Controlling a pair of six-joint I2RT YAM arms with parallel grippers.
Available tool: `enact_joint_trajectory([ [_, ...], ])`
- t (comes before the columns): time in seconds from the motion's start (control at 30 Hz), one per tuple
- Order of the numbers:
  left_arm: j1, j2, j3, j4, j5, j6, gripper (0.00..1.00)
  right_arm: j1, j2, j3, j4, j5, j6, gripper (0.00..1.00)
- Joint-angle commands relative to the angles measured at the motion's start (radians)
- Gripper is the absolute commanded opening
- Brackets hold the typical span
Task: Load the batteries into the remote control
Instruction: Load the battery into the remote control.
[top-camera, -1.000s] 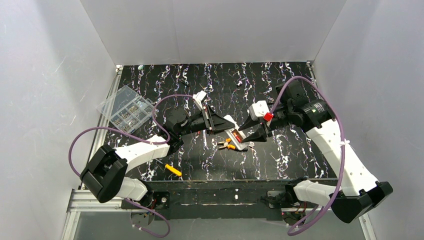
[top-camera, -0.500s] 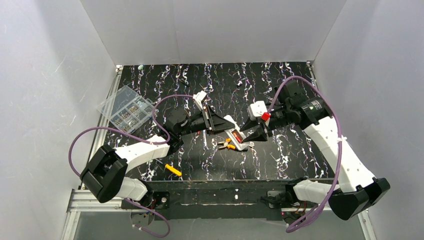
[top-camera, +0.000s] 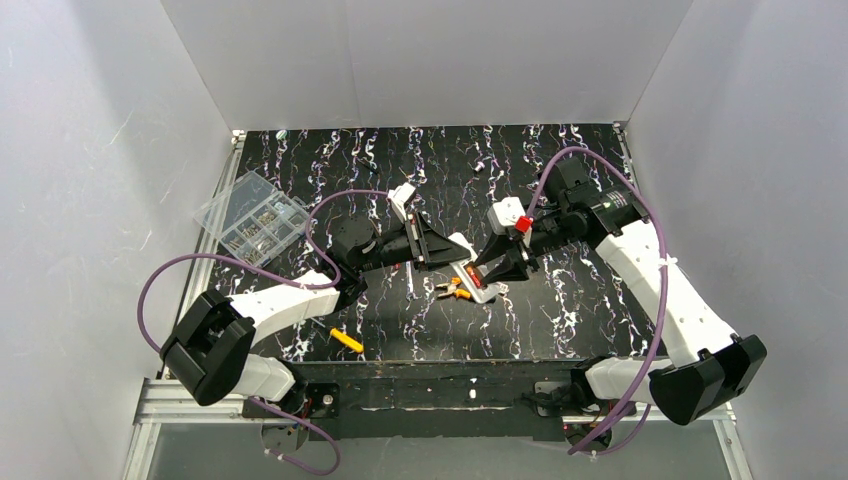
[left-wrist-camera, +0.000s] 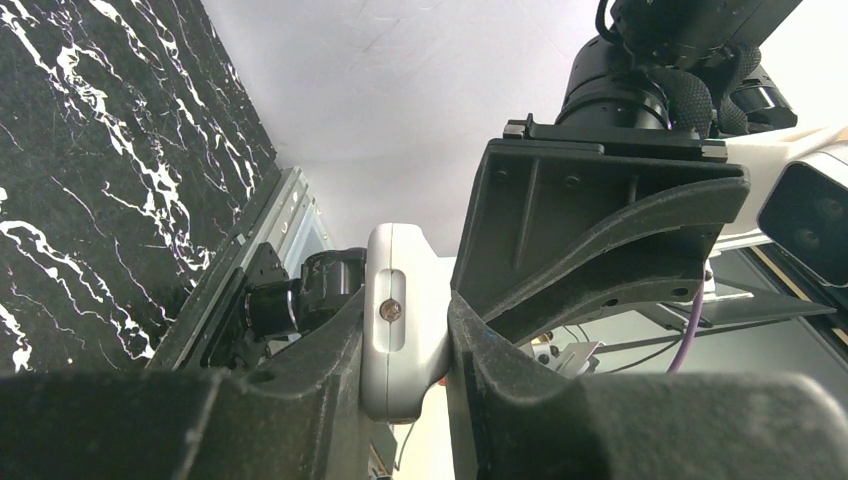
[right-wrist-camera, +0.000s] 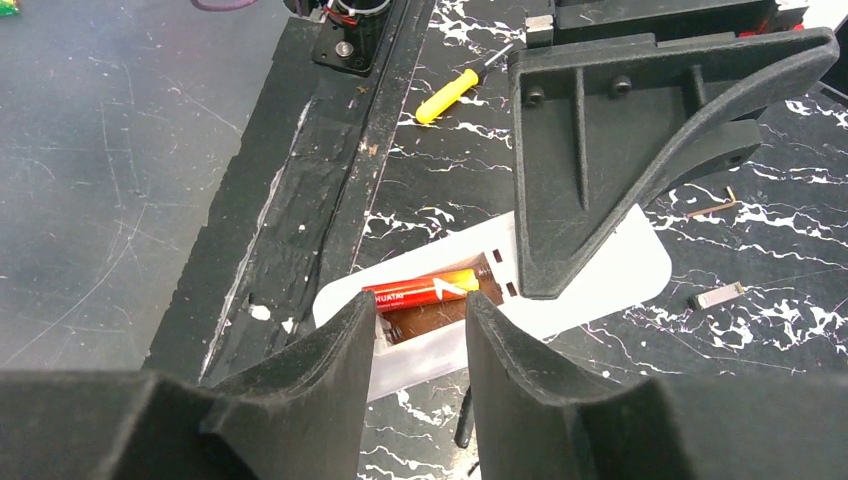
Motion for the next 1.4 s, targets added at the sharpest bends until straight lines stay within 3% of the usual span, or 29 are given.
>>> enact_joint_trajectory([
  [0.0,-0.005,-0.028,0.024,0.102,0.037,-0.002,0.00,-0.006,-0.007,0.031,-0.025,-0.037,-0.016,0.45],
  [0.83,-0.006,-0.009,0.037,0.102,0.042,-0.010,0.00,-0.005,-0.008,0.013,-0.080,-0.094,-0.067,0.47],
  [1.37,-0.006,-0.007,0.036,0.103,0.040,-0.009,0.00,0.034,0.047,0.007,-0.068,-0.010,-0.024,0.50],
])
